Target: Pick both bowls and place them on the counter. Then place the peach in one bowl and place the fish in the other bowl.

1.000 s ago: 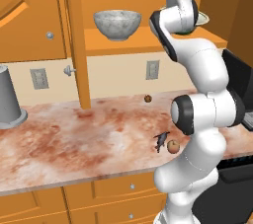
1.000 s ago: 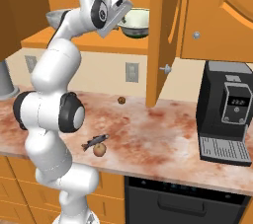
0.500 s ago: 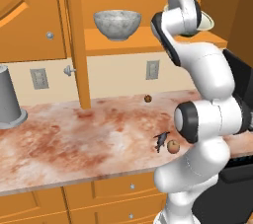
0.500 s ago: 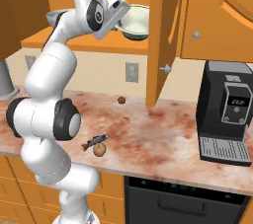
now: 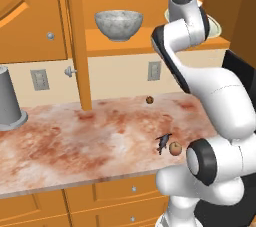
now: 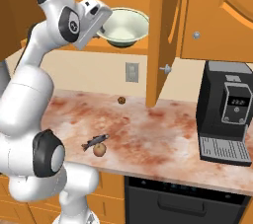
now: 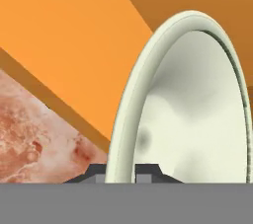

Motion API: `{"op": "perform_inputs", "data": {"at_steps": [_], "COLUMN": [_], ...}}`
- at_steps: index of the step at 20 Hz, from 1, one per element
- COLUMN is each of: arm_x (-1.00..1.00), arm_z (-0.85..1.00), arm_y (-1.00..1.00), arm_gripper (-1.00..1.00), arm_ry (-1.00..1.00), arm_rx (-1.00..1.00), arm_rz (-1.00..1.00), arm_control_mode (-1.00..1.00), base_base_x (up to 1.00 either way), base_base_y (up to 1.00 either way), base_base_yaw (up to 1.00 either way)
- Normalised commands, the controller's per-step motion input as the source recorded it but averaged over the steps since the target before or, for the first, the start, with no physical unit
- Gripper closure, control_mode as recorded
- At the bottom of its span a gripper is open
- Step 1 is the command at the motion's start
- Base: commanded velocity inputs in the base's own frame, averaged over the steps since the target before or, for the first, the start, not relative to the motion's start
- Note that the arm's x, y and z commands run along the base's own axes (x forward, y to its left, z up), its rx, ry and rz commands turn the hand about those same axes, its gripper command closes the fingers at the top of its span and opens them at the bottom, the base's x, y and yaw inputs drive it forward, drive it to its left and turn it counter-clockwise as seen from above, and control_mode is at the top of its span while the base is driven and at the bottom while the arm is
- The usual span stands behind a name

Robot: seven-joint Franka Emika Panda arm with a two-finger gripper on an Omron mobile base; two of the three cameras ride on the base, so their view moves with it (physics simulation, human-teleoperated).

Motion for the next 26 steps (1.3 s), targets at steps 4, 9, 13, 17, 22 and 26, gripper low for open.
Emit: {"op": "perform_inputs", "data": {"at_steps": [4, 9, 13, 17, 22, 26], "arm_x": [-0.99, -1.00, -0.99, -0.69, -0.32, 0.01], "arm_z": [-0.09, -0.38, -0.63, -0.70, -0.67, -0.56], "arm_y": [0.32, 0.05, 0.00, -0.03, -0.13, -0.26], "arm_gripper": [1.00, 1.00, 1.00, 1.00, 1.00, 1.00], "arm_ry": [0.00, 0.00, 0.00, 0.04, 0.11, 0.15], "arm_rx": [0.00, -0.03, -0.07, -0.06, -0.02, 0.00], "arm_rz": [0.00, 0.00, 0.00, 0.00, 0.00, -0.10], "arm_control_mode": [-1.00, -1.00, -1.00, -1.00, -1.00, -1.00], "base_base_x": [0.00, 0.00, 0.00, 0.00, 0.00, 0.00], "base_base_y": [0.00, 0.00, 0.00, 0.00, 0.00, 0.00], "base_base_yaw": [0.00, 0.00, 0.00, 0.00, 0.00, 0.00]}}
